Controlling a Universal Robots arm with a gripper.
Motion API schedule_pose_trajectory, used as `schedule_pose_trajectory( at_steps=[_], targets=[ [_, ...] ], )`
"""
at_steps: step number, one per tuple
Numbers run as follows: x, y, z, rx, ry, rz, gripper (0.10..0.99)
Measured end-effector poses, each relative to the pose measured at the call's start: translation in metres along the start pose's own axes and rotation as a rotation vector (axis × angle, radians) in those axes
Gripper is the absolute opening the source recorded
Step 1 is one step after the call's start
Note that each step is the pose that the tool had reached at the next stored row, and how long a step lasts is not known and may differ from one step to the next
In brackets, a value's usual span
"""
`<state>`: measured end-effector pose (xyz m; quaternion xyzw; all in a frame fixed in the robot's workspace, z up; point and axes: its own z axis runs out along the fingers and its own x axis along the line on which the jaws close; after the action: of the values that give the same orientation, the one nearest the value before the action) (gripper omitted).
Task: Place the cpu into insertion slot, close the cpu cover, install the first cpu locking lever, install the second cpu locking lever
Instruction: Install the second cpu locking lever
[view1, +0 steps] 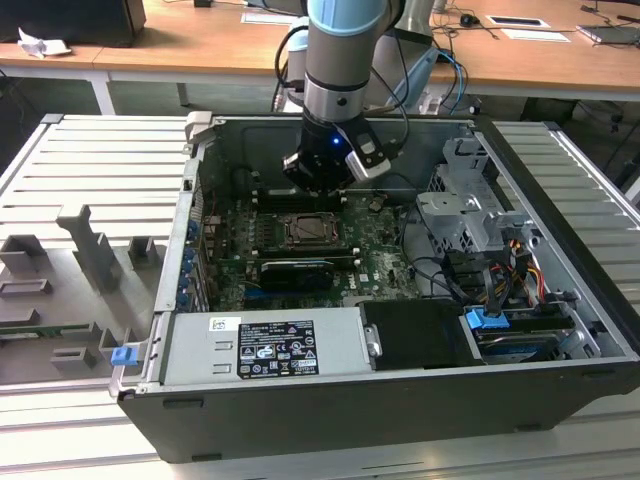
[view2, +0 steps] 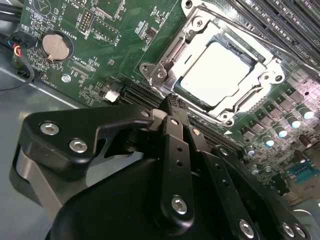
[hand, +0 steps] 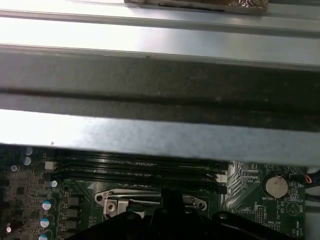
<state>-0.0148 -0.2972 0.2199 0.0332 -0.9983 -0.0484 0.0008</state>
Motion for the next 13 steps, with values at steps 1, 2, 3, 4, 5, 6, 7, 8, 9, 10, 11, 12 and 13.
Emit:
schedule_pose_trajectory(
  at_steps=[1, 2, 3, 4, 5, 6, 7, 8, 9, 10, 11, 12, 13],
  targets=[
    [0.0, -0.0005, -0.0001, 0.0, 0.0, 0.0, 0.106],
    [0.0001, -0.0014, -0.0001, 0.0, 0.0, 0.0, 0.106],
    [0.0002, -0.0027, -0.0003, 0.0, 0.0, 0.0, 0.106],
    [0.0002, -0.0035, -0.0003, 0.0, 0.0, 0.0, 0.106],
    [0.0003, -0.0039, -0.0004, 0.0, 0.0, 0.0, 0.106],
    [0.0003, -0.0044, -0.0004, 0.0, 0.0, 0.0, 0.106],
    [0.0003, -0.0051, -0.0005, 0.0, 0.0, 0.0, 0.106],
    [0.0004, -0.0057, -0.0006, 0.0, 0.0, 0.0, 0.106],
    [0.0004, -0.0066, -0.0006, 0.0, 0.0, 0.0, 0.106],
    [0.0005, -0.0072, -0.0007, 0.0, 0.0, 0.0, 0.106],
    [0.0005, -0.0077, -0.0008, 0.0, 0.0, 0.0, 0.106],
    [0.0006, -0.0082, -0.0008, 0.0, -0.0001, 0.0, 0.106],
    [0.0006, -0.0086, -0.0008, 0.0, -0.0001, 0.0, 0.106]
  ],
)
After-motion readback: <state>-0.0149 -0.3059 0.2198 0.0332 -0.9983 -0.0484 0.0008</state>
